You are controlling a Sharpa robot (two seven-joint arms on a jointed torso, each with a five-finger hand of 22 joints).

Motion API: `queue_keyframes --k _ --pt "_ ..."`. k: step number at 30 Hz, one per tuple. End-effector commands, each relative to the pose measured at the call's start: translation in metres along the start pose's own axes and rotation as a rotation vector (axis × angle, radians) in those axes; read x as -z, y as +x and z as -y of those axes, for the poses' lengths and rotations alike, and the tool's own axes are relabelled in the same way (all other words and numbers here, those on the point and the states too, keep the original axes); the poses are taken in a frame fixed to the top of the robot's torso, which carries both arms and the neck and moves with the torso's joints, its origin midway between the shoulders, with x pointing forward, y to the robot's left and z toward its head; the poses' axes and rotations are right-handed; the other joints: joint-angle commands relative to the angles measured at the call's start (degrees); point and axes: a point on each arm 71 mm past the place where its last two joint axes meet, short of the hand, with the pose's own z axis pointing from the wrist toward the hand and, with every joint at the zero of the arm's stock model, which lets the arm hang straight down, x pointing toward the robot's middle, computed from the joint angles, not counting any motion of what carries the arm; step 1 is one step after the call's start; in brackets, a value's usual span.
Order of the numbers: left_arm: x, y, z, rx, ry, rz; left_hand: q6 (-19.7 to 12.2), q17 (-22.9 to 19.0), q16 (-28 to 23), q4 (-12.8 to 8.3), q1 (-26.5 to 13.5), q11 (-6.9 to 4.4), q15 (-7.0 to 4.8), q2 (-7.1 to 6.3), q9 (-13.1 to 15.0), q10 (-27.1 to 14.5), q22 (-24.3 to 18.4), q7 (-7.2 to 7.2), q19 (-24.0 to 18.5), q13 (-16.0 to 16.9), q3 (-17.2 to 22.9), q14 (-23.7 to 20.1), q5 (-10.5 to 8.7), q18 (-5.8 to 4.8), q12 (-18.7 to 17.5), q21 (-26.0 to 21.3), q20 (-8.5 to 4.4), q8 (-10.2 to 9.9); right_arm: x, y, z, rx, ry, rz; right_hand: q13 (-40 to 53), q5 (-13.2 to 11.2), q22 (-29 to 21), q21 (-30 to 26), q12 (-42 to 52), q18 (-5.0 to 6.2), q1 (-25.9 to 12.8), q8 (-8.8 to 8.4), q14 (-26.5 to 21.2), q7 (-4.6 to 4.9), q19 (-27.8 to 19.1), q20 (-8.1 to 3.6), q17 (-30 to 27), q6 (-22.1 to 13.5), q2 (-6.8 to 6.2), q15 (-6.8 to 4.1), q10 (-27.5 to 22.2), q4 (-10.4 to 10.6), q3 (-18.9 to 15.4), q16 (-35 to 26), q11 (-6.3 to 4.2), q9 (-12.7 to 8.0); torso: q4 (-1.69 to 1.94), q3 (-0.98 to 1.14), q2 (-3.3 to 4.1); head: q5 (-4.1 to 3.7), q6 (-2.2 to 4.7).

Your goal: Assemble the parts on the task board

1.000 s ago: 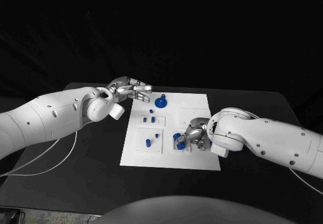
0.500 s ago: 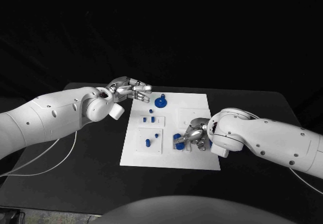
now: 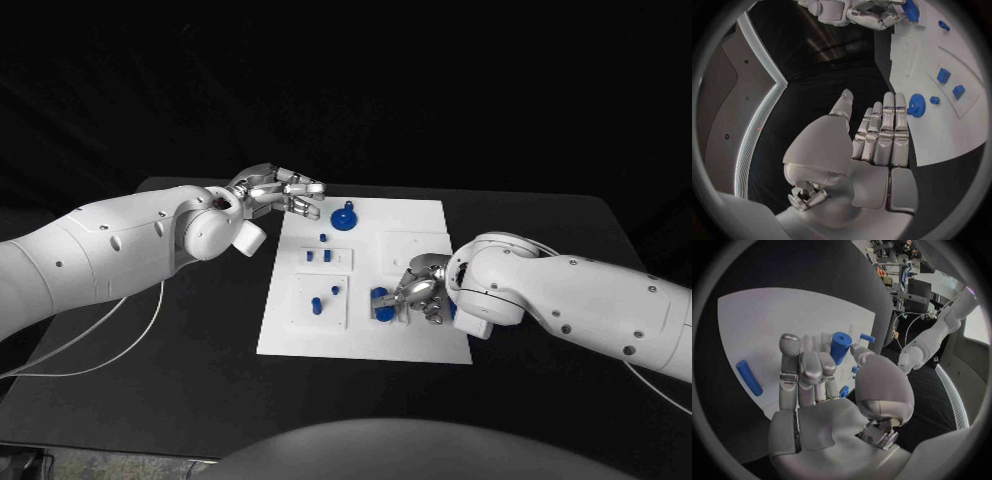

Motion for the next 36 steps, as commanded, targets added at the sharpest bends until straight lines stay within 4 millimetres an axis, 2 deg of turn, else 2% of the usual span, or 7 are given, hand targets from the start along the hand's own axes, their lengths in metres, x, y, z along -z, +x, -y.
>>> queue_keyframes --k 1,10,26,30,33,34,36 --pt "0.000 0.002 0.000 0.004 0.004 -0.018 0.0 0.1 -0.1 0.3 -0.3 -0.03 0.04 0.19 0.0 -0.5 -0.1 -0.22 -0.4 0.1 0.0 -0.1 0.19 -0.48 0.0 0.0 0.13 -0.1 0.001 0.002 0.004 0.017 0.047 -0.006 0.0 -1.1 0.0 -0.2 -0.3 0.57 0.1 0.04 -0.1 0.26 2.8 0.02 0.0 0.2 -0.61 0.12 0.1 0.7 0.0 -0.2 0.24 0.0 0.01 -0.01 0.01 0.04 -0.01" --pt "0.000 0.001 0.000 0.004 0.003 -0.016 0.0 0.1 -0.1 0.3 -0.3 -0.03 0.04 0.19 0.0 -0.5 -0.1 -0.22 -0.4 0.1 0.0 -0.1 0.19 -0.48 0.0 0.0 0.13 -0.1 0.007 0.001 0.009 0.022 0.045 0.007 0.0 -1.8 0.0 0.0 -0.2 0.54 0.4 0.04 0.0 0.15 2.8 -0.04 0.0 0.5 -1.11 0.06 0.2 1.7 -0.2 -0.2 0.17 0.7 -0.01 -0.03 -0.03 0.13 -0.08" --pt "0.001 0.001 -0.001 0.004 0.000 -0.017 -0.3 0.1 -0.1 0.2 -0.1 -0.03 0.04 0.26 0.0 -0.6 -0.1 -0.20 -0.4 0.1 0.1 -0.2 0.90 -0.47 0.0 0.0 0.13 -0.1 0.017 0.004 0.019 0.055 0.036 -0.028 0.1 -1.1 0.0 0.2 -0.1 0.47 1.2 0.05 0.0 0.02 2.8 -0.09 0.1 0.8 -1.42 0.00 0.4 0.6 -1.1 -0.1 0.10 1.4 -0.03 -0.02 0.00 0.11 0.06" --pt "0.001 0.001 -0.001 0.004 -0.003 -0.018 -0.3 0.1 -0.1 0.2 -0.1 -0.03 0.04 0.26 0.0 -0.6 -0.1 -0.20 -0.4 0.1 0.1 -0.2 0.90 -0.47 0.0 0.0 0.13 -0.1 0.016 0.009 0.021 0.064 0.033 -0.050 0.1 1.4 0.1 0.3 -0.1 0.32 3.3 0.08 0.0 -0.22 2.8 -0.20 0.2 1.5 -0.49 -0.08 0.5 -0.5 -5.3 0.0 -0.03 3.6 -0.06 0.00 -0.01 0.19 0.18" --pt "0.001 0.000 -0.001 0.004 -0.005 -0.018 -0.3 0.1 -0.1 0.2 -0.1 -0.03 0.04 0.26 0.0 -0.6 -0.1 -0.20 -0.4 0.1 0.1 -0.2 0.90 -0.47 0.0 0.0 0.13 -0.1 0.015 0.010 0.023 0.066 0.034 -0.058 0.2 4.1 0.1 0.3 -0.1 0.27 4.2 0.09 0.0 -0.21 2.8 -0.22 0.2 1.5 0.76 -0.10 0.5 -1.0 -9.2 0.0 -0.08 3.9 0.03 0.03 0.00 0.31 0.14" --pt "0.001 0.000 -0.001 0.004 -0.006 -0.018 -0.3 0.1 -0.1 0.2 -0.1 -0.03 0.04 0.26 0.0 -0.6 -0.1 -0.20 -0.4 0.1 0.1 -0.2 0.90 -0.47 0.0 0.0 0.13 -0.1 0.015 0.010 0.024 0.066 0.035 -0.059 0.2 5.2 0.1 0.3 -0.1 0.25 4.3 0.10 0.0 -0.23 2.8 -0.23 0.2 1.6 1.37 -0.12 0.5 -1.2 -10.5 0.0 -0.09 3.9 0.06 0.01 0.00 0.26 0.11" --pt "0.001 -0.001 -0.002 0.004 -0.007 -0.017 -0.3 0.1 -0.1 0.2 -0.1 -0.03 0.04 0.26 0.0 -0.6 -0.1 -0.20 -0.4 0.1 0.1 -0.2 0.90 -0.47 0.0 0.0 0.13 -0.1 0.015 0.011 0.024 0.067 0.035 -0.062 0.3 7.4 0.1 0.3 -0.1 0.23 4.2 0.11 0.0 -0.28 2.8 -0.25 0.2 1.6 3.68 -0.14 0.6 -3.4 -14.7 0.0 -0.12 4.0 0.03 0.03 0.00 0.23 0.13"
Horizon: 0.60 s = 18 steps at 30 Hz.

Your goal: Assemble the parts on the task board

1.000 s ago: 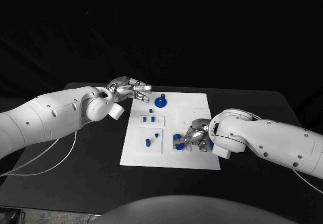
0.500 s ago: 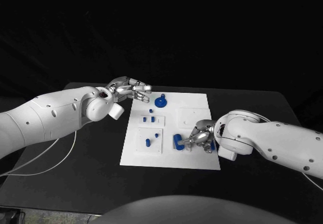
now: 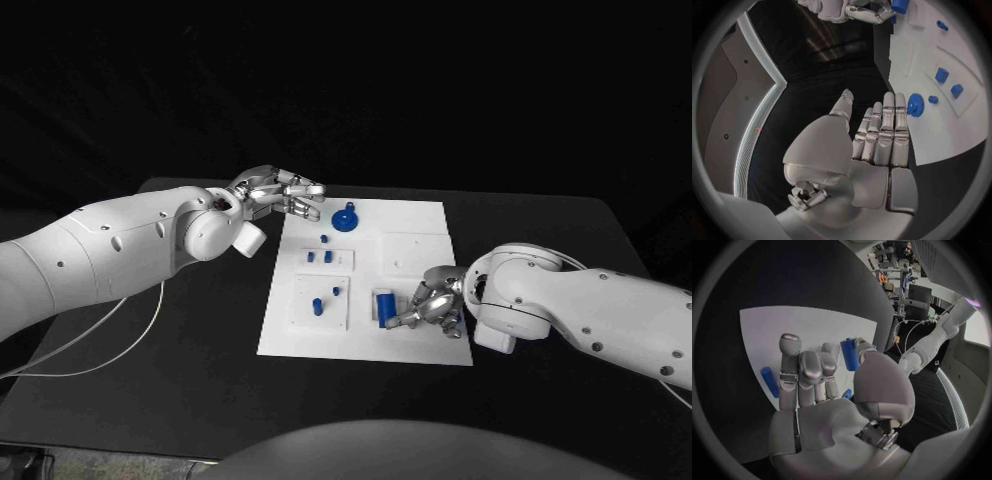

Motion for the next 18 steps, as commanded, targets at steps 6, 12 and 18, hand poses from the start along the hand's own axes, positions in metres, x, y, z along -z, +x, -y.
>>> queue_keyframes --k 6,12,18 --pt "0.0003 0.0007 -0.0009 0.003 -0.001 -0.014 -0.3 0.1 -0.1 0.2 -0.2 0.16 0.05 0.31 0.0 -0.4 -0.1 -0.19 -0.4 0.1 0.0 -0.2 0.18 -0.47 0.0 0.0 0.13 -0.1 -0.0001 0.0036 0.0033 0.028 0.014 -0.026 0.1 1.9 0.1 0.3 -0.1 0.23 -0.9 0.13 0.0 -0.10 2.8 -0.27 0.0 0.5 2.32 -0.17 0.5 -1.8 -3.5 0.0 0.06 1.1 0.01 -0.05 0.03 0.08 -0.03" --pt "0.0003 0.0009 -0.0012 0.003 -0.002 -0.015 -0.3 0.1 -0.1 0.2 -0.2 0.16 0.05 0.31 0.0 -0.4 -0.1 -0.19 -0.4 0.1 0.0 -0.2 0.18 -0.47 0.0 0.0 0.13 -0.1 0.0001 0.0033 0.0029 0.018 0.006 -0.016 0.2 4.5 0.0 0.4 0.0 0.24 -1.8 0.10 0.0 -0.23 2.8 -0.30 0.0 0.5 5.96 -0.21 0.6 -5.1 -9.7 0.1 0.04 1.1 0.04 -0.06 0.01 0.03 -0.05" --pt "0.0004 0.0007 -0.0014 0.003 -0.003 -0.014 -0.3 0.1 -0.1 0.3 -0.2 0.15 0.05 0.34 0.0 -0.4 -0.1 -0.19 -0.4 0.1 0.0 -0.2 0.14 -0.47 0.0 0.0 0.14 -0.1 0.0001 0.0028 0.0021 0.005 0.002 -0.006 0.2 5.0 0.0 0.6 0.0 0.20 -2.0 0.12 0.0 -0.25 2.8 -0.33 -0.2 0.7 6.88 -0.24 0.7 -5.4 -10.1 0.0 -0.03 1.1 0.02 -0.04 0.00 0.00 -0.04"
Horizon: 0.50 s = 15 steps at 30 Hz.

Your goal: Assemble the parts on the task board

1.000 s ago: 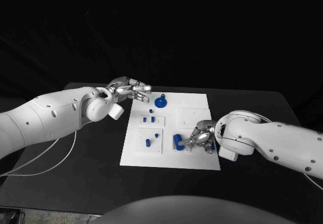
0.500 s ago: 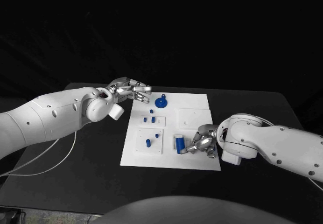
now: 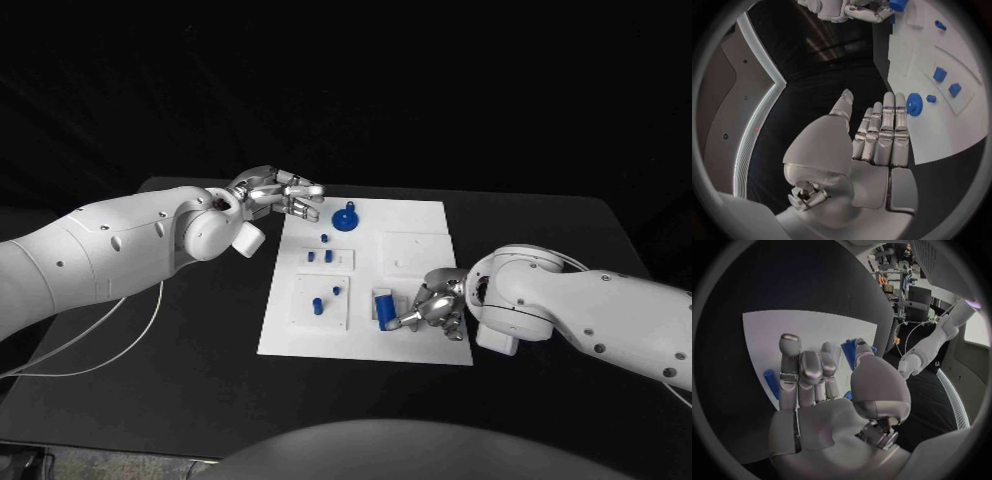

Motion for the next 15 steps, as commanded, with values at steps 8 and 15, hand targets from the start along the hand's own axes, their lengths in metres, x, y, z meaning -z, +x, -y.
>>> queue_keyframes --k 8,15 --pt "-0.0005 0.0023 -0.0002 0.004 0.003 -0.018 -0.3 0.1 -0.1 0.4 -0.3 0.15 0.06 0.37 0.0 -0.4 -0.1 -0.18 -0.4 0.1 0.0 -0.2 0.18 -0.47 0.0 0.0 0.15 -0.1 -0.0025 -0.0007 -0.0015 -0.015 0.005 0.024 0.1 1.6 -0.1 0.4 0.0 0.15 -0.4 0.08 0.0 -0.37 2.8 -0.42 -0.3 0.8 4.81 -0.36 0.5 -1.1 -3.3 0.0 -0.18 1.0 0.03 -0.02 -0.02 -0.21 0.09" --pt "-0.0005 0.0024 -0.0004 0.004 0.002 -0.019 -0.3 0.1 -0.1 0.4 -0.3 0.15 0.06 0.37 0.0 -0.4 -0.1 -0.18 -0.4 0.1 0.0 -0.2 0.18 -0.47 0.0 0.0 0.15 -0.1 -0.0036 -0.0016 -0.0039 -0.023 0.002 0.037 0.2 3.1 -0.2 0.5 0.0 0.13 -0.6 0.09 0.0 -0.39 2.8 -0.45 -0.5 0.9 5.49 -0.37 0.5 -0.7 -4.9 0.0 -0.21 1.0 0.04 -0.05 -0.02 -0.27 0.13"
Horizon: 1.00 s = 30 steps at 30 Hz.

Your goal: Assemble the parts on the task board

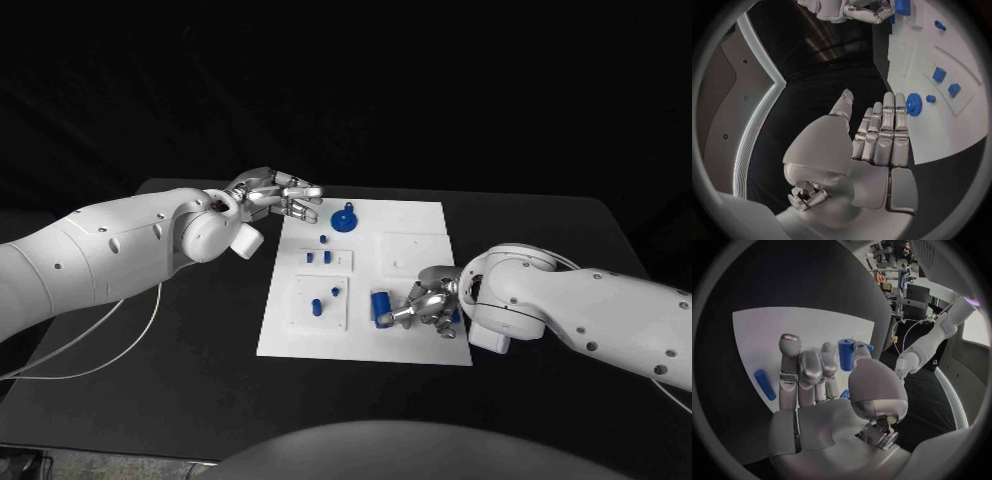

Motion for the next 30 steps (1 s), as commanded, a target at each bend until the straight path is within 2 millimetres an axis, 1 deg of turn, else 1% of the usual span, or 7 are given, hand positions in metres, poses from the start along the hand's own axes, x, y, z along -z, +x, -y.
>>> queue_keyframes --k 1,3,4,6,12,17,30 --pt "-0.0004 0.0022 0.0000 0.004 0.004 -0.017 -0.3 0.1 -0.1 0.4 -0.3 0.14 0.06 0.37 0.0 -0.4 -0.1 -0.18 -0.4 0.1 0.0 -0.2 0.17 -0.47 0.0 0.0 0.15 -0.1 -0.0019 -0.0014 0.0038 -0.008 0.023 0.026 0.1 0.8 -0.1 0.3 0.0 0.13 -0.2 0.11 0.0 -0.02 2.8 -0.45 -0.1 0.5 0.29 -0.37 0.3 0.2 -0.8 0.0 0.00 1.0 0.02 -0.02 0.00 -0.01 0.03" --pt "-0.0004 0.0022 -0.0001 0.004 0.003 -0.018 -0.3 0.1 -0.1 0.4 -0.3 0.14 0.06 0.37 0.0 -0.4 -0.1 -0.18 -0.4 0.1 0.0 -0.2 0.17 -0.47 0.0 0.0 0.15 -0.1 -0.0019 -0.0017 0.0032 -0.010 0.022 0.030 0.1 2.1 -0.1 0.3 0.0 0.14 -0.5 0.11 0.0 -0.03 2.8 -0.46 0.0 0.5 0.39 -0.37 0.3 0.5 -1.5 0.0 -0.01 1.0 0.00 -0.02 -0.02 0.02 0.08" --pt "-0.0003 0.0022 -0.0002 0.005 0.002 -0.018 -0.3 0.1 -0.1 0.4 -0.3 0.14 0.06 0.37 0.0 -0.4 -0.1 -0.18 -0.4 0.1 0.0 -0.2 0.17 -0.47 0.0 0.0 0.15 -0.1 -0.0018 -0.0022 0.0026 -0.011 0.019 0.034 0.1 2.7 -0.1 0.3 0.0 0.15 -0.3 0.15 0.0 -0.09 2.8 -0.46 0.0 0.5 0.90 -0.38 0.3 0.7 -2.7 0.1 -0.03 1.1 0.01 -0.03 -0.01 0.03 0.10" --pt "-0.0002 0.0022 -0.0003 0.005 0.001 -0.019 -0.3 0.1 -0.1 0.4 -0.3 0.14 0.06 0.37 0.0 -0.4 -0.1 -0.18 -0.4 0.1 0.0 -0.2 0.17 -0.47 0.0 0.0 0.15 -0.1 -0.0017 -0.0031 0.0020 -0.012 0.017 0.041 0.1 2.6 -0.1 0.3 -0.1 0.17 0.0 0.12 -0.1 0.00 2.8 -0.43 -0.1 0.5 1.37 -0.36 0.3 0.9 -4.3 0.0 0.01 1.1 0.03 -0.02 0.00 0.03 0.10" --pt "0.0002 0.0020 -0.0007 0.005 -0.002 -0.022 -0.3 0.1 -0.1 0.5 -0.3 0.17 0.07 0.37 0.0 -0.5 -0.1 -0.19 -0.4 0.1 0.0 -0.2 0.16 -0.46 0.0 0.0 0.15 -0.1 -0.0014 -0.0061 0.0009 -0.018 0.012 0.057 0.1 2.7 -0.1 0.4 -0.1 0.19 -0.3 0.12 0.0 -0.04 2.8 -0.46 -0.2 0.5 1.72 -0.38 0.3 1.6 -4.8 0.0 -0.01 1.1 0.01 0.00 0.02 0.05 0.08" --pt "0.0007 0.0020 -0.0010 0.006 -0.006 -0.025 -0.4 0.1 -0.1 0.5 -0.3 0.17 0.07 0.37 0.0 -0.5 -0.1 -0.19 -0.4 0.1 0.0 -0.2 0.13 -0.46 0.0 0.0 0.16 -0.1 -0.0010 -0.0076 -0.0007 -0.023 0.005 0.064 0.1 2.6 -0.2 0.4 -0.2 0.19 0.0 0.11 -0.1 -0.04 2.8 -0.47 -0.3 0.5 1.69 -0.38 0.3 2.2 -5.2 -0.1 -0.01 1.1 -0.03 0.04 0.08 0.04 0.09" --pt "0.0001 0.0028 -0.0013 0.007 -0.010 -0.031 -0.4 0.1 -0.1 0.5 -0.3 0.17 0.07 0.37 0.0 -0.5 -0.1 -0.19 -0.4 0.1 0.0 -0.2 0.13 -0.46 0.0 0.0 0.16 -0.1 -0.0004 -0.0062 -0.0061 -0.022 -0.025 0.049 0.1 3.8 -0.1 0.5 -0.2 0.14 0.9 0.10 -0.1 -0.07 2.8 -0.48 -0.3 0.6 1.95 -0.40 0.3 1.7 -5.0 -0.1 -0.04 1.0 -0.03 -0.03 -0.03 0.05 -0.16"
